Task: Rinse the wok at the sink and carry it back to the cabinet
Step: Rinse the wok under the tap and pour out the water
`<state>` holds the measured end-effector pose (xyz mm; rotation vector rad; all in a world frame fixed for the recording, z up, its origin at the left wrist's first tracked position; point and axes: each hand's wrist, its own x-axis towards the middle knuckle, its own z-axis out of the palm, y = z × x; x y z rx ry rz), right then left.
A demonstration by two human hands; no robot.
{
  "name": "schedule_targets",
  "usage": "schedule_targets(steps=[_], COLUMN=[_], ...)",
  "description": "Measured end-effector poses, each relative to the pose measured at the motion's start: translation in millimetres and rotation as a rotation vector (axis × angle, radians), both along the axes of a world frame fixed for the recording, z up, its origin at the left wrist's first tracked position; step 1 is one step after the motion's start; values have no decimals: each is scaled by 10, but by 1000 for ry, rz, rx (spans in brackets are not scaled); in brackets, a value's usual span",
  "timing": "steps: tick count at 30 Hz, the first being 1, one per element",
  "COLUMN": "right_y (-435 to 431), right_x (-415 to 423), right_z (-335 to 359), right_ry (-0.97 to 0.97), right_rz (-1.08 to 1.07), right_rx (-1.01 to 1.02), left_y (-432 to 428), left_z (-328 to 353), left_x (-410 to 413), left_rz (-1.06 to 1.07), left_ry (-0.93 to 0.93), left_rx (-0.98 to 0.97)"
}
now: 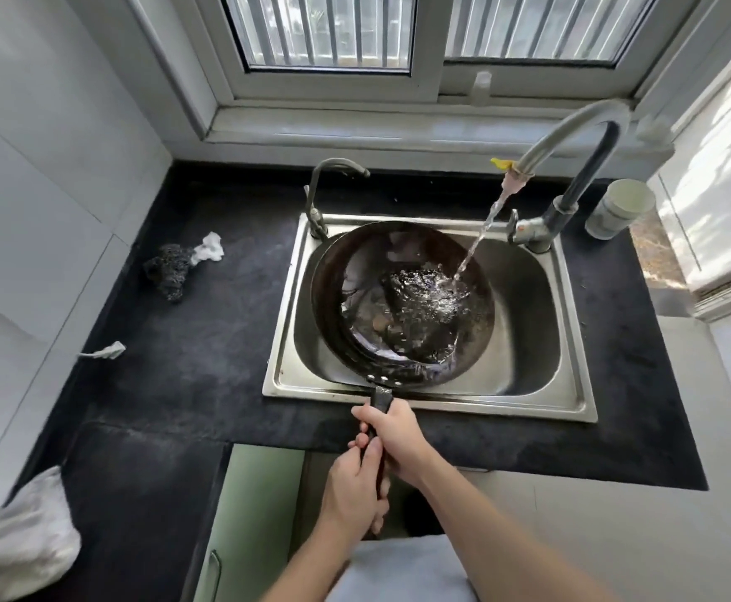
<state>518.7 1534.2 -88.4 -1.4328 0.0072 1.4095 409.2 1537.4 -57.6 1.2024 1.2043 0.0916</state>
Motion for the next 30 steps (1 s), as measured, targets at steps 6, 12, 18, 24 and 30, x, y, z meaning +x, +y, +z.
schedule_targets(steps=[6, 12, 18, 24, 30], right_y=[-180, -148, 41, -8, -153], right_x=[166, 342, 252, 145, 191], right_z=[-27, -48, 35, 35, -30], right_ry=[-67, -84, -30, -63, -98], right_rz=[-54, 27, 143, 155, 116], right_rx=[0, -2, 43, 58, 37], left_y=[-77, -43, 21, -36, -100], left_z=[-20, 28, 85, 84, 55], left_x=[173, 342, 254, 146, 188], left_rz=[-34, -24, 64, 33, 13], left_ry=[-58, -31, 21, 51, 12], left_rx=[-116, -66, -13, 40, -53])
